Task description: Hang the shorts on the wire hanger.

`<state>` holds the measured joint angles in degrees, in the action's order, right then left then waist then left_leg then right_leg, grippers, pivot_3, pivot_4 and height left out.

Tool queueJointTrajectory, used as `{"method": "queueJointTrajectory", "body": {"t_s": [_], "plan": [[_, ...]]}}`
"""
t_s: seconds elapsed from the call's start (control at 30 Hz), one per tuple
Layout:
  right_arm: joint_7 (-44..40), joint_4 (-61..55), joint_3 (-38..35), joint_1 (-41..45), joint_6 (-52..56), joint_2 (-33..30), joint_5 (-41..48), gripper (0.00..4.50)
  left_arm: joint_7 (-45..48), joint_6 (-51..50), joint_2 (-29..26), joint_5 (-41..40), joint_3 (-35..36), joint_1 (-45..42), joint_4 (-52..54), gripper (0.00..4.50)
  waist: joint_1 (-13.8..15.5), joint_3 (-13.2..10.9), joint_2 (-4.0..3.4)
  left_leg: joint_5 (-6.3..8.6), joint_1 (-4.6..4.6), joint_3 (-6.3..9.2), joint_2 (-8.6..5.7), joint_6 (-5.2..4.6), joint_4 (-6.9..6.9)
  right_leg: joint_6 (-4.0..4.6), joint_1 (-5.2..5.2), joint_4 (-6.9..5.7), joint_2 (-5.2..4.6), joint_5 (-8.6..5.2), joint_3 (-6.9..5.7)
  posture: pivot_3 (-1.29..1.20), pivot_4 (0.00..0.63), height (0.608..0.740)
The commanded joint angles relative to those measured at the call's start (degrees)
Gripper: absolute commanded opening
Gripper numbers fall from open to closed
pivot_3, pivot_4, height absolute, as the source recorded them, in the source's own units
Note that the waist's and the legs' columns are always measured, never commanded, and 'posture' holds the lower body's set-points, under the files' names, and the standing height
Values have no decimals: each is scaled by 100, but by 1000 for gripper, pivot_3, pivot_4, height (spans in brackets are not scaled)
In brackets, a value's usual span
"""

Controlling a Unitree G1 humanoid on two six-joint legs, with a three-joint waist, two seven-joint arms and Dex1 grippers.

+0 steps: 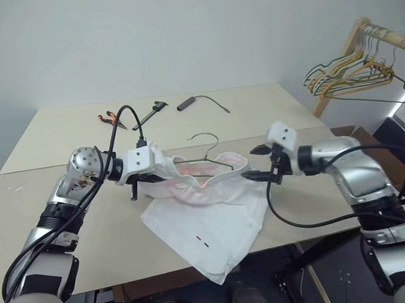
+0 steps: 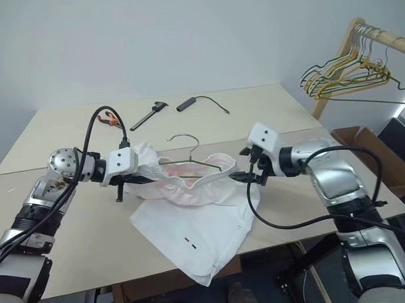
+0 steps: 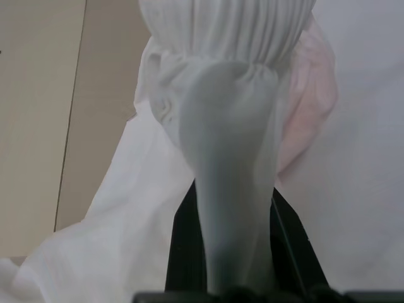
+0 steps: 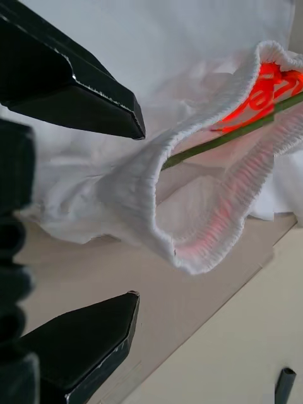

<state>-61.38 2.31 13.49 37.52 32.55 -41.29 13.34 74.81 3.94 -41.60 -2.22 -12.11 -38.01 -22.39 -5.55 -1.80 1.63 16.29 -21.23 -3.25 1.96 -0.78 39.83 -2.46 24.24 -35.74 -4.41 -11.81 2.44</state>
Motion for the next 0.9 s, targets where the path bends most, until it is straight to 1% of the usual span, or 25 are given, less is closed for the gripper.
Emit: {"method": "queueJointTrajectory", "body": {"t_s": [0.03,0.07,0.17,0.37,0.53,0.7,0.83,0.9], "plan": [[-279,174,49,367,-26,8,-47,4475,-32,97,-48,-62,135,-58,183,0,1,0,0,0,0,0,0,0,0,0,1,-1,0,0,0,-64,0,740],[-314,224,79,424,63,9,-55,4475,-41,91,-54,-62,141,-44,201,0,1,0,0,0,0,0,0,0,0,0,1,-2,0,0,0,-64,0,740],[-394,188,223,451,165,-103,-221,3933,-69,68,-96,-59,169,10,263,0,6,0,0,0,1,2,1,0,0,0,1,-4,0,0,-1,-53,0,740],[-351,-130,106,262,318,-314,-278,1821,-85,30,-230,-78,228,117,334,0,18,0,0,0,0,1,1,0,0,0,2,-4,-1,0,-2,-52,0,740],[-227,-328,-78,75,497,-290,-149,76,-59,61,-275,-92,244,126,282,0,15,0,0,0,3,1,1,0,0,0,1,-6,-1,0,-1,-70,0,740],[64,-560,-308,82,781,-226,-18,28,-69,60,-211,-62,196,64,212,0,0,0,0,0,3,0,1,0,0,0,2,-5,0,0,-1,-84,0,740],[236,-1051,-764,-30,875,-325,222,28,-70,-29,-229,43,123,46,110,0,3,0,0,0,2,1,1,0,-1,0,2,-5,0,0,-1,-91,0,740],[179,-1495,-1045,-239,951,-442,466,28,-232,-233,-207,186,82,2,7,0,10,0,0,0,1,1,1,0,-1,0,2,-4,0,0,-2,-95,0,740]]}}
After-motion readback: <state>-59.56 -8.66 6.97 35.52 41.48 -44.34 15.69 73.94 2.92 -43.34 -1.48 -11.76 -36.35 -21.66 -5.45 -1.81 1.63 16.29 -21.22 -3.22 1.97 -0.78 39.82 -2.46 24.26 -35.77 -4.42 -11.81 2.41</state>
